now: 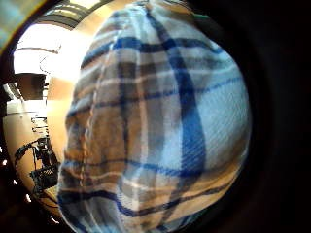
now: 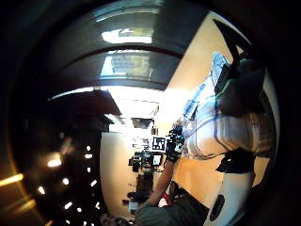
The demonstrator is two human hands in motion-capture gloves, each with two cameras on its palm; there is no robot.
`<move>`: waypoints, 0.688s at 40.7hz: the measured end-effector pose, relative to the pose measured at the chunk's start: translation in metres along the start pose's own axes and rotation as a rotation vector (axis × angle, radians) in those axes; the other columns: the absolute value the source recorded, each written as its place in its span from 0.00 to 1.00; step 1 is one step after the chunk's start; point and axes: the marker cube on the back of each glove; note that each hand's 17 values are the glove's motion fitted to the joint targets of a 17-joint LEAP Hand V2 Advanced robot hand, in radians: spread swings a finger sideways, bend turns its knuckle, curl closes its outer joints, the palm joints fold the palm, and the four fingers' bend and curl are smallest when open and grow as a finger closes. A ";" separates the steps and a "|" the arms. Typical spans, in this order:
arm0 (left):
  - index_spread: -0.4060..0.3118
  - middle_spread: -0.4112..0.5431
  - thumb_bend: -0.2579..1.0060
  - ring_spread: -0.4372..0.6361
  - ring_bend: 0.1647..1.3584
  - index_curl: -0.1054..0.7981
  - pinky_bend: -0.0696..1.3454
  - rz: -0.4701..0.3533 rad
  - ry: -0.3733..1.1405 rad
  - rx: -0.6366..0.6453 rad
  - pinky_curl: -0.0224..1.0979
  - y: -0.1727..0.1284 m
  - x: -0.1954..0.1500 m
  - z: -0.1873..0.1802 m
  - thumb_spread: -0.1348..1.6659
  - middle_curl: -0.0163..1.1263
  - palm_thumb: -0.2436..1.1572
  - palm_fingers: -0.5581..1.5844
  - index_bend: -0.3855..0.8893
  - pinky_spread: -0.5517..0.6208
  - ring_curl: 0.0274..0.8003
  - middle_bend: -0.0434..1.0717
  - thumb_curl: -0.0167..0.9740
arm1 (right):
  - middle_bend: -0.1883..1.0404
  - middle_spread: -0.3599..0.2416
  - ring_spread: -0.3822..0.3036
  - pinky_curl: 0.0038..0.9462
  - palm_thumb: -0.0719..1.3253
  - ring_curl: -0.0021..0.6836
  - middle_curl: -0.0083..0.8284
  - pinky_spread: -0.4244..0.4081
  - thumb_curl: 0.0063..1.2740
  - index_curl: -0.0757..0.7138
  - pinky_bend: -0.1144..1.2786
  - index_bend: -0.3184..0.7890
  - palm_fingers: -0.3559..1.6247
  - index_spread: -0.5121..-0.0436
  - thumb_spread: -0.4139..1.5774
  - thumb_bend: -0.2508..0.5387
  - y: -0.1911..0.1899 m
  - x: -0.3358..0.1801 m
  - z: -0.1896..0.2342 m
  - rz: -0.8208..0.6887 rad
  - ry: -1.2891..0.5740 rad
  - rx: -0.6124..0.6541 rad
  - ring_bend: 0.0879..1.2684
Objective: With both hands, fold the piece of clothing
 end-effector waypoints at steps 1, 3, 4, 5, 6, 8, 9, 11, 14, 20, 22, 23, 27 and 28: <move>0.37 0.47 0.20 0.65 0.21 0.58 0.32 0.010 0.022 -0.007 0.37 0.001 0.003 0.000 0.86 0.32 0.24 0.40 0.44 0.76 0.40 0.19 0.22 | 0.23 0.22 0.15 0.39 0.84 0.60 0.31 0.19 0.51 0.60 0.55 0.46 0.71 0.37 0.61 0.29 -0.006 -0.004 0.004 0.025 0.047 0.010 0.31; 0.37 0.47 0.20 0.65 0.21 0.58 0.32 0.039 0.075 -0.029 0.37 0.003 0.009 -0.001 0.86 0.32 0.24 0.40 0.44 0.76 0.40 0.19 0.22 | 0.23 0.22 0.15 0.39 0.85 0.60 0.31 0.18 0.52 0.61 0.54 0.46 0.71 0.38 0.60 0.29 -0.012 -0.018 0.011 -0.005 0.109 0.018 0.30; 0.37 0.47 0.20 0.65 0.21 0.58 0.32 0.054 0.096 -0.029 0.37 0.003 0.011 -0.002 0.86 0.32 0.23 0.40 0.44 0.76 0.40 0.19 0.22 | 0.23 0.22 0.14 0.39 0.85 0.60 0.30 0.17 0.52 0.62 0.53 0.47 0.71 0.38 0.59 0.29 -0.015 -0.029 0.016 -0.034 0.137 0.019 0.30; 0.37 0.47 0.20 0.65 0.21 0.58 0.32 0.064 0.107 -0.019 0.37 0.002 0.011 -0.002 0.86 0.32 0.23 0.40 0.44 0.76 0.39 0.19 0.22 | 0.23 0.21 0.14 0.38 0.85 0.59 0.30 0.17 0.52 0.62 0.53 0.47 0.71 0.39 0.59 0.29 -0.017 -0.041 0.022 -0.065 0.167 0.017 0.29; 0.37 0.47 0.20 0.65 0.20 0.58 0.32 0.066 0.109 -0.006 0.37 0.000 0.011 -0.002 0.86 0.32 0.24 0.40 0.45 0.76 0.39 0.19 0.22 | 0.24 0.21 0.13 0.38 0.85 0.59 0.30 0.16 0.52 0.63 0.52 0.47 0.72 0.39 0.58 0.29 -0.020 -0.054 0.028 -0.097 0.197 0.014 0.29; 0.37 0.47 0.20 0.65 0.21 0.58 0.32 0.069 0.123 -0.003 0.37 -0.001 0.012 -0.001 0.86 0.32 0.24 0.40 0.45 0.76 0.39 0.19 0.22 | 0.24 0.21 0.12 0.38 0.85 0.59 0.30 0.16 0.53 0.64 0.51 0.47 0.72 0.39 0.57 0.29 -0.026 -0.079 0.044 -0.159 0.249 0.001 0.28; 0.37 0.47 0.20 0.65 0.21 0.58 0.32 0.076 0.140 -0.015 0.37 0.001 0.013 -0.001 0.86 0.32 0.24 0.40 0.44 0.76 0.39 0.19 0.22 | 0.24 0.21 0.12 0.38 0.85 0.59 0.30 0.15 0.53 0.64 0.51 0.47 0.72 0.39 0.56 0.29 -0.029 -0.091 0.053 -0.189 0.271 -0.010 0.28; 0.37 0.47 0.20 0.65 0.21 0.58 0.31 0.080 0.164 -0.051 0.37 0.006 0.015 -0.002 0.86 0.32 0.25 0.40 0.44 0.76 0.39 0.20 0.22 | 0.25 0.21 0.11 0.37 0.85 0.59 0.31 0.14 0.54 0.64 0.50 0.46 0.73 0.39 0.54 0.29 -0.034 -0.114 0.071 -0.241 0.309 -0.041 0.28; 0.37 0.47 0.20 0.64 0.21 0.58 0.31 0.051 0.187 -0.108 0.37 0.015 0.009 -0.003 0.86 0.32 0.25 0.40 0.44 0.76 0.39 0.19 0.22 | 0.25 0.20 0.10 0.37 0.85 0.60 0.31 0.14 0.54 0.65 0.49 0.45 0.73 0.40 0.52 0.28 -0.037 -0.145 0.097 -0.296 0.344 -0.093 0.28; 0.39 0.47 0.21 0.64 0.24 0.57 0.31 -0.001 0.664 0.121 0.37 0.007 -0.011 -0.030 0.87 0.33 0.28 0.42 0.41 0.75 0.40 0.21 0.23 | 0.25 0.19 0.10 0.37 0.86 0.60 0.31 0.13 0.55 0.65 0.49 0.44 0.73 0.39 0.50 0.29 -0.041 -0.175 0.144 -0.372 0.386 -0.213 0.28; 0.39 0.46 0.23 0.63 0.24 0.56 0.33 -0.004 0.861 0.201 0.38 0.008 -0.015 -0.052 0.89 0.33 0.31 0.44 0.41 0.73 0.40 0.21 0.24 | 0.25 0.18 0.10 0.37 0.86 0.60 0.32 0.13 0.55 0.65 0.49 0.44 0.73 0.39 0.49 0.29 -0.040 -0.181 0.156 -0.384 0.390 -0.256 0.28; 0.39 0.46 0.24 0.63 0.24 0.56 0.33 -0.013 0.905 0.217 0.37 0.009 -0.019 -0.061 0.89 0.33 0.33 0.44 0.41 0.72 0.39 0.21 0.25 | 0.25 0.18 0.09 0.37 0.86 0.60 0.32 0.13 0.55 0.65 0.49 0.44 0.73 0.39 0.49 0.29 -0.038 -0.185 0.160 -0.390 0.389 -0.271 0.28; 0.37 0.42 0.28 0.59 0.22 0.56 0.33 -0.033 0.836 0.262 0.37 0.015 -0.035 -0.097 0.91 0.34 0.40 0.49 0.43 0.70 0.38 0.23 0.28 | 0.26 0.18 0.09 0.38 0.86 0.61 0.32 0.13 0.56 0.65 0.49 0.44 0.73 0.38 0.47 0.28 -0.022 -0.213 0.162 -0.427 0.377 -0.289 0.27; 0.37 0.41 0.30 0.58 0.23 0.56 0.33 -0.026 0.797 0.297 0.37 0.015 -0.039 -0.106 0.92 0.34 0.42 0.50 0.43 0.69 0.39 0.24 0.28 | 0.26 0.17 0.09 0.38 0.85 0.61 0.32 0.13 0.56 0.65 0.50 0.44 0.73 0.38 0.47 0.28 -0.019 -0.218 0.164 -0.440 0.367 -0.298 0.27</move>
